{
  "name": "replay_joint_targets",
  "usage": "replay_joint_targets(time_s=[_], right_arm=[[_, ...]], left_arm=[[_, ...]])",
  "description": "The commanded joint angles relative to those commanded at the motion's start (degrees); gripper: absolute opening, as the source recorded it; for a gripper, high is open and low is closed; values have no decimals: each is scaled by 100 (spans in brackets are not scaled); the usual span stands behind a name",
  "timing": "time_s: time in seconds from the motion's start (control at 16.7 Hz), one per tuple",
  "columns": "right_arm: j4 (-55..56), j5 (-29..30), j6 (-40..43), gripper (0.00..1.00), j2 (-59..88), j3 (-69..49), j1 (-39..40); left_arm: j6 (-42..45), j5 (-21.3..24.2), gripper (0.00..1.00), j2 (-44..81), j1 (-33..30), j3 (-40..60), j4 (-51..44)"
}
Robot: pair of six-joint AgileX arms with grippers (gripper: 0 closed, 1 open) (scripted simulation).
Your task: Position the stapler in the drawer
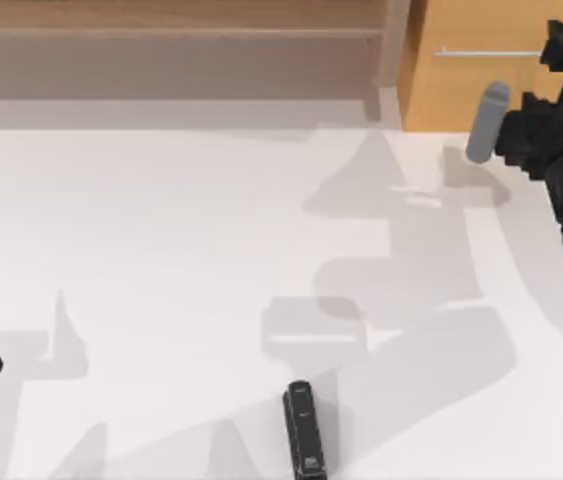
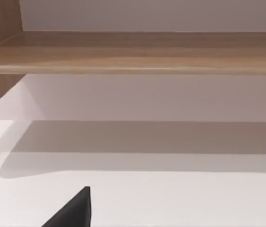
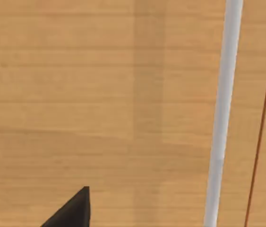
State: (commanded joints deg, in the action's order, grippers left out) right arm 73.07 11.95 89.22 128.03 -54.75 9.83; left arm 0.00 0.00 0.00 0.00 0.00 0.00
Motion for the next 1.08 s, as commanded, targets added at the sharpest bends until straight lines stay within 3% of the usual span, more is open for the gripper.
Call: replay_joint_targets(time_s=[0.54,1.08], right_arm=[[-322,-48,7,100,275,-605,-44],[-322,-48,7,32,275,-605,-44]], left_arm=[[0,0,100,0,0,0,0],[0,0,100,0,0,0,0]])
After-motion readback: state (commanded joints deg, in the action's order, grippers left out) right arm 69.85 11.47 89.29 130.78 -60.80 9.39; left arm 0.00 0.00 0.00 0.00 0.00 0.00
